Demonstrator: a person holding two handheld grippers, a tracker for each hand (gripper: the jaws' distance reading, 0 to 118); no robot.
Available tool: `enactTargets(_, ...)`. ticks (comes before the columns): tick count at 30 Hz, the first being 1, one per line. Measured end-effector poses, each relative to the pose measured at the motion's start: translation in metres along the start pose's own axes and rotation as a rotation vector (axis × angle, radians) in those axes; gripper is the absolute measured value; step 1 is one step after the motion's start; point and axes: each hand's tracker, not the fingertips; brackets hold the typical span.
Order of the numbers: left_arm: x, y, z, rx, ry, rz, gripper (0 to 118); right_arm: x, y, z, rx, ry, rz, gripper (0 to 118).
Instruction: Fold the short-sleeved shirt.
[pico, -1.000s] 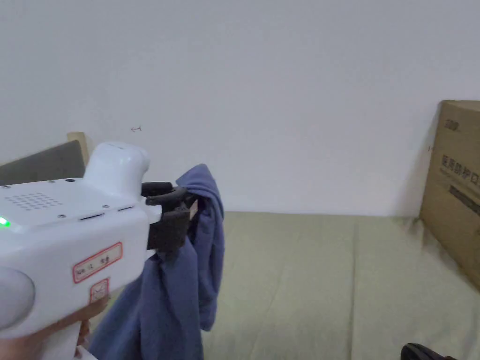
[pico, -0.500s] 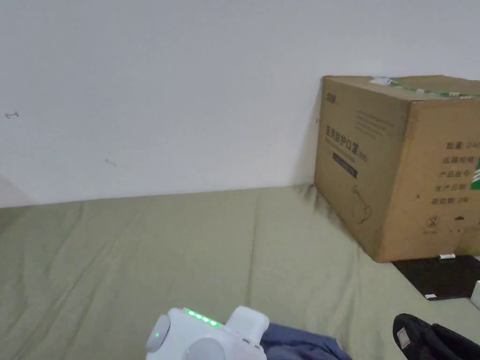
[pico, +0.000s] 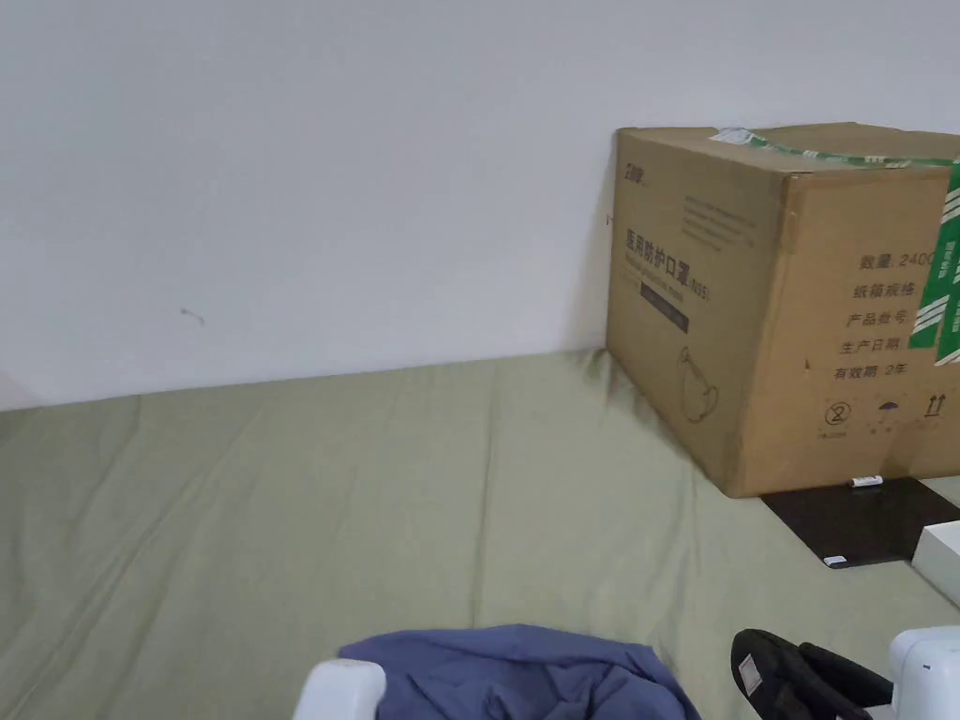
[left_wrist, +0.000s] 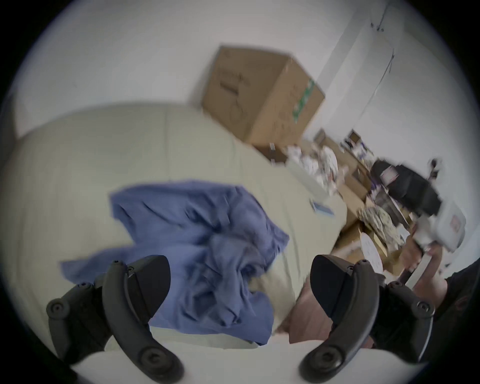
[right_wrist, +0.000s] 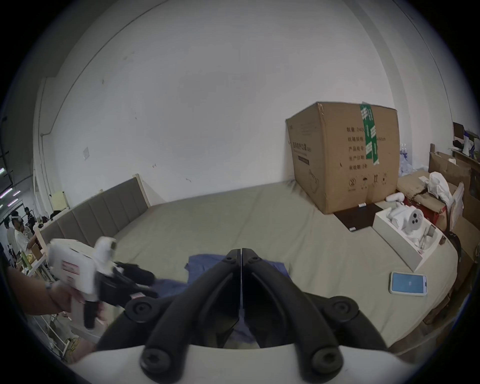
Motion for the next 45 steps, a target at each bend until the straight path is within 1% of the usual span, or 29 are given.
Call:
enactTargets(2, 0.000, 0.000, 0.044, 0.157, 0.052, 0.022, 109, -0.009, 0.005, 0.001, 0.054, 0.016, 0.015, 1)
enactTargets(3, 0.003, -0.005, 0.067, 0.260, 0.110, 0.036, 98, -0.013, 0.006, 0.002, 0.090, 0.018, 0.027, 1)
enactTargets(4, 0.006, -0.012, 0.086, 0.357, 0.176, 0.049, 80, -0.017, 0.005, 0.003, 0.122, 0.017, 0.037, 1)
enactTargets(5, 0.010, -0.021, 0.102, 0.453, 0.260, 0.048, 53, -0.022, 0.004, 0.003, 0.150, 0.015, 0.044, 1)
enactTargets(6, 0.013, -0.030, 0.112, 0.511, 0.348, 0.042, 13, -0.026, 0.002, 0.003, 0.175, 0.006, 0.046, 1)
enactTargets(7, 0.016, -0.037, 0.119, 0.542, 0.424, 0.035, 2, -0.029, 0.000, 0.003, 0.194, -0.004, 0.040, 1)
enactTargets(11, 0.019, -0.072, 0.145, 0.634, 0.522, 0.018, 0, -0.040, -0.003, 0.001, 0.212, -0.019, 0.009, 1)
enactTargets(14, 0.020, -0.084, 0.147, 0.565, 0.567, -0.028, 0, -0.042, -0.002, -0.003, 0.198, -0.001, -0.004, 1)
enactTargets(18, -0.003, -0.071, 0.143, 0.502, 0.552, 0.037, 0, -0.045, -0.002, -0.007, 0.173, -0.001, 0.011, 1)
enactTargets(20, -0.038, -0.049, 0.120, 0.329, 0.550, 0.111, 0, -0.045, -0.003, -0.009, 0.159, 0.001, 0.001, 1)
enactTargets(22, -0.088, -0.032, 0.079, 0.056, 0.485, 0.226, 0, -0.044, -0.005, -0.014, 0.134, 0.008, -0.009, 1)
enactTargets(23, -0.110, -0.030, 0.062, 0.005, 0.434, 0.266, 0, -0.043, -0.007, -0.016, 0.121, 0.011, -0.008, 1)
enactTargets(24, -0.129, -0.034, 0.043, -0.046, 0.397, 0.290, 5, -0.042, -0.008, -0.019, 0.107, 0.012, -0.001, 1)
enactTargets(25, -0.144, -0.036, 0.027, -0.056, 0.419, 0.287, 5, -0.041, -0.010, -0.021, 0.096, 0.010, 0.008, 1)
enactTargets(26, -0.154, -0.040, 0.010, -0.082, 0.487, 0.240, 11, -0.041, -0.012, -0.024, 0.083, 0.010, 0.017, 1)
enactTargets(27, -0.165, -0.043, -0.006, -0.098, 0.560, 0.190, 29, -0.040, -0.014, -0.027, 0.068, 0.010, 0.027, 1)
enactTargets(28, -0.174, -0.045, -0.020, -0.113, 0.606, 0.184, 74, -0.039, -0.015, -0.029, 0.057, 0.008, 0.034, 1)
enactTargets(29, -0.186, -0.047, -0.032, -0.128, 0.623, 0.193, 110, -0.038, -0.016, -0.033, 0.044, 0.005, 0.041, 1)
enactTargets(30, -0.189, -0.050, -0.035, -0.090, 0.607, 0.196, 116, -0.037, -0.017, -0.037, 0.032, 0.001, 0.046, 1)
enactTargets(31, -0.196, -0.048, -0.046, -0.089, 0.589, 0.227, 110, -0.036, -0.018, -0.040, 0.023, 0.001, 0.049, 1)
enactTargets(34, -0.214, -0.064, -0.078, -0.161, 0.553, 0.278, 114, -0.034, -0.022, -0.053, -0.009, -0.008, 0.055, 1)
enactTargets(36, -0.218, -0.076, -0.095, -0.224, 0.618, 0.246, 114, -0.032, -0.026, -0.061, -0.029, -0.012, 0.048, 1)
enactTargets(38, -0.202, -0.079, -0.100, -0.185, 0.635, 0.128, 115, -0.032, -0.028, -0.068, -0.048, -0.011, 0.033, 1)
enactTargets(39, -0.193, -0.080, -0.096, -0.165, 0.669, 0.100, 105, -0.032, -0.030, -0.071, -0.057, -0.011, 0.029, 1)
enactTargets(40, -0.184, -0.081, -0.092, -0.137, 0.655, 0.070, 89, -0.032, -0.031, -0.074, -0.062, -0.011, 0.030, 1)
enactTargets(41, -0.170, -0.083, -0.085, -0.076, 0.657, 0.011, 65, -0.032, -0.033, -0.078, -0.068, -0.013, 0.033, 1)
enactTargets(42, -0.159, -0.083, -0.081, -0.048, 0.674, -0.031, 29, -0.031, -0.034, -0.081, -0.074, -0.015, 0.037, 1)
enactTargets(43, -0.151, -0.083, -0.077, -0.045, 0.678, -0.060, 7, -0.031, -0.035, -0.085, -0.080, -0.022, 0.039, 1)
enactTargets(45, -0.138, -0.084, -0.068, -0.025, 0.549, 0.006, 7, -0.027, -0.033, -0.095, -0.089, -0.032, 0.026, 1)
